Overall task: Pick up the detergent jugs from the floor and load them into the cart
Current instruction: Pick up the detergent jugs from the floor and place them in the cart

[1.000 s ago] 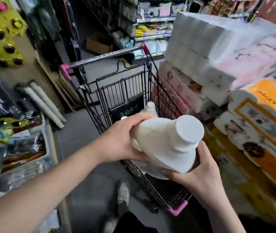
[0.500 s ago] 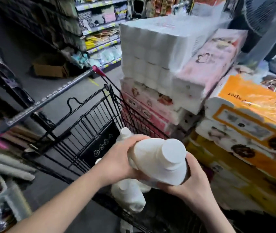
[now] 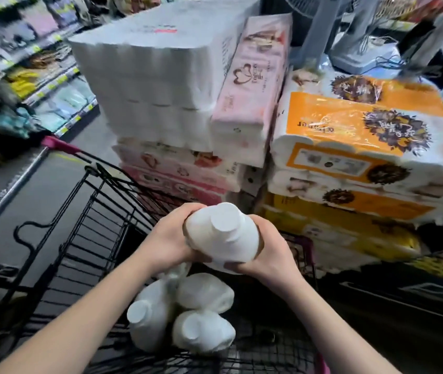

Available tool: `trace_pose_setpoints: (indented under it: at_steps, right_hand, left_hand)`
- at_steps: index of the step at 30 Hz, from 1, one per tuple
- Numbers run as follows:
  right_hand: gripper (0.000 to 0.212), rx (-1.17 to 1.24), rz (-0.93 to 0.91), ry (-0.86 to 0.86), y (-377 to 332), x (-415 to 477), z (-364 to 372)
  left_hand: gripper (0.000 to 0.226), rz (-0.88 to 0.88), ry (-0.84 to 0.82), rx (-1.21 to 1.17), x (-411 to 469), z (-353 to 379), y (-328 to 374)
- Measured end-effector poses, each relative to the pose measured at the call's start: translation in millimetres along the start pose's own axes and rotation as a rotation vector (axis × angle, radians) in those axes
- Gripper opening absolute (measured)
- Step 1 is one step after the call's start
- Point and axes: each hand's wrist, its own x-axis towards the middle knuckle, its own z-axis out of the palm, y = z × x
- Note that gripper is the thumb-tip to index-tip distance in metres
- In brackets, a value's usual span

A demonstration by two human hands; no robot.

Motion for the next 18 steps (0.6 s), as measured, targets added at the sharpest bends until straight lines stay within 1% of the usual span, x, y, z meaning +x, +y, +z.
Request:
trace_pose_setpoints:
  at_steps: [3,9,13,15,18]
  right_hand:
    - [0.079,-0.032,0.037,0.011,13.9,12.8,12.7]
    - [0.076,-0.068,0.086,-0.066,61.3,46.6,39.0]
    - [0.082,-0.114,0.101,-0.115,104.2,65.0,61.5]
    - [0.079,-0.111,0.108,-0.141,125.7,72.9,71.9]
    - [0.072,-0.112,0.113,-0.146,150.2,85.1,86.5]
  left_hand:
    - [0.103,-0.032,-0.038,0.013,18.0,8.1,-23.0]
    - [0.099,-0.095,-0.048,0.053,40.1,39.7,-75.9]
    - [0.1,-0.144,-0.05,0.089,48.9,63.4,-110.0]
    - [0.101,-0.165,-0.069,0.122,54.3,75.2,-127.2]
    - [0.101,-0.207,-0.079,0.111,62.0,88.2,-146.5]
